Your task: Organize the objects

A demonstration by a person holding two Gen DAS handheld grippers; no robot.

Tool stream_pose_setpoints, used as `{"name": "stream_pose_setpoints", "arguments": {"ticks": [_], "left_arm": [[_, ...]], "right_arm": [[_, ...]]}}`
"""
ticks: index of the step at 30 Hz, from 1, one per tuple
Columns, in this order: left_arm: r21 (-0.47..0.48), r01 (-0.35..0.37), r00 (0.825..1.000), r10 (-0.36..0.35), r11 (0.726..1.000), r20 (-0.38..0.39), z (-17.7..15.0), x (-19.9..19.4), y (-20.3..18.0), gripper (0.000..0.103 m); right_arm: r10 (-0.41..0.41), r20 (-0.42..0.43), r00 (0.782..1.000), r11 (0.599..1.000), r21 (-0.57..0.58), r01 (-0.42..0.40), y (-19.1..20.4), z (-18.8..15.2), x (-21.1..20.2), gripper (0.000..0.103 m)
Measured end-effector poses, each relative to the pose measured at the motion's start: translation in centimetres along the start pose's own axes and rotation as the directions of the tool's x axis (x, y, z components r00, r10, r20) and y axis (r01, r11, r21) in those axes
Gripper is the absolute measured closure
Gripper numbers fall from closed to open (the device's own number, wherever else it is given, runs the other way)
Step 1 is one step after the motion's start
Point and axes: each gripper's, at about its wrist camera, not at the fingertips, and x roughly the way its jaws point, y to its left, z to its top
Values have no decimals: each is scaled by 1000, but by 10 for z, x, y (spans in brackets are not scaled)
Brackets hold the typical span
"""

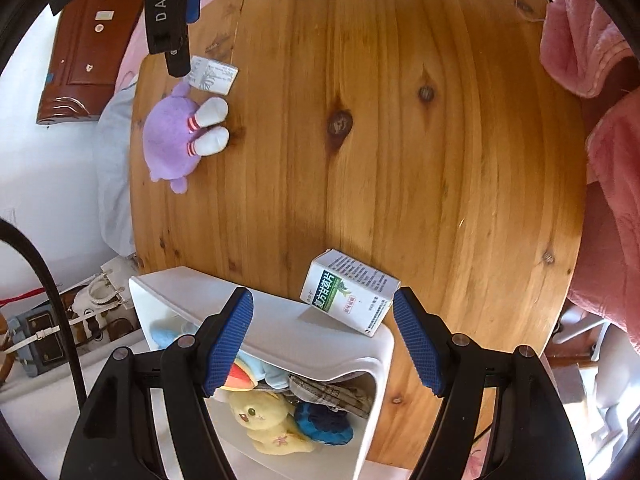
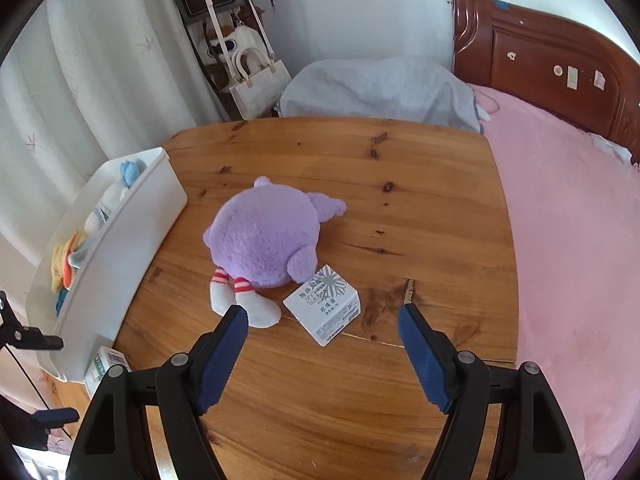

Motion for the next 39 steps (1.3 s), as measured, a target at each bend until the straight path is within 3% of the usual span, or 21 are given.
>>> {"name": "stream_pose_setpoints", "arguments": {"ticks": [12, 18, 28, 29, 35, 39], "left_arm": [[20, 52, 997, -51, 998, -51, 0, 29, 7, 27], [68, 93, 995, -91, 993, -31, 0, 28, 1, 27], [87, 176, 984, -173, 981, -43, 2, 31, 5, 27], [123, 173, 985, -170, 977, -30, 1, 31, 5, 28], [130, 222, 975, -220, 966, -29, 4, 31, 6, 40], [112, 250, 968, -248, 962, -29, 7, 30, 8, 50]], "right_arm": [[-27, -31, 999, 1000, -7, 27, 6, -5, 22, 25], [-26, -44, 999, 1000, -9, 26, 10, -6, 30, 25], [-34, -72, 997, 999, -19, 33, 16, -6, 42, 35], [-32, -73, 997, 999, -18, 31, 17, -6, 43, 37], [-39, -81, 996, 999, -19, 38, 17, -6, 45, 46], [-51, -91, 994, 999, -19, 50, 17, -6, 47, 60]]}}
